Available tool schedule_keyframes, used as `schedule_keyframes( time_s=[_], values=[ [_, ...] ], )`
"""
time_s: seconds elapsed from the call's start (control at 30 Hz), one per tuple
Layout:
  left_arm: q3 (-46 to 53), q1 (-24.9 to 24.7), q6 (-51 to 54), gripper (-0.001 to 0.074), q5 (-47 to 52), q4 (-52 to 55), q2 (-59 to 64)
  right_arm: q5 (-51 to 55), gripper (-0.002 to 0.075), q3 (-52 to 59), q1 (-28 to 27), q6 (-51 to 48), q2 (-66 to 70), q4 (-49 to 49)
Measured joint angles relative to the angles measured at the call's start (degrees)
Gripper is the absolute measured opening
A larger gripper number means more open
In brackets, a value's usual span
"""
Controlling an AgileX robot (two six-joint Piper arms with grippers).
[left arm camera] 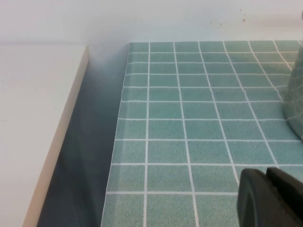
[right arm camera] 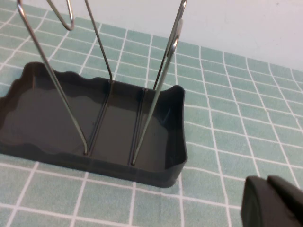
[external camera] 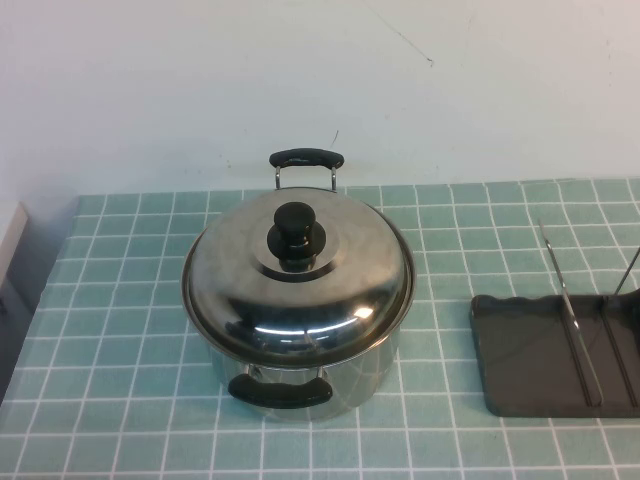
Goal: Put pot lid on rack
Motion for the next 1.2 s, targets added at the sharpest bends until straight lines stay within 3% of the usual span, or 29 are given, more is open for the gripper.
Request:
schedule_keyframes(
  time_s=[1.1, 1.2],
  values=[
    [0.10, 0.00, 1.28, -0.0003, -2.98, 3.20, 0.00, 0.00, -0.0003, 0.00, 0.00, 0.00, 0.00, 0.00],
    [0.10, 0.00, -1.00, -0.0003, -5.30, -1.72, 0.00, 0.00, -0.0003, 0.00, 0.00, 0.00, 0.00, 0.00]
  ],
)
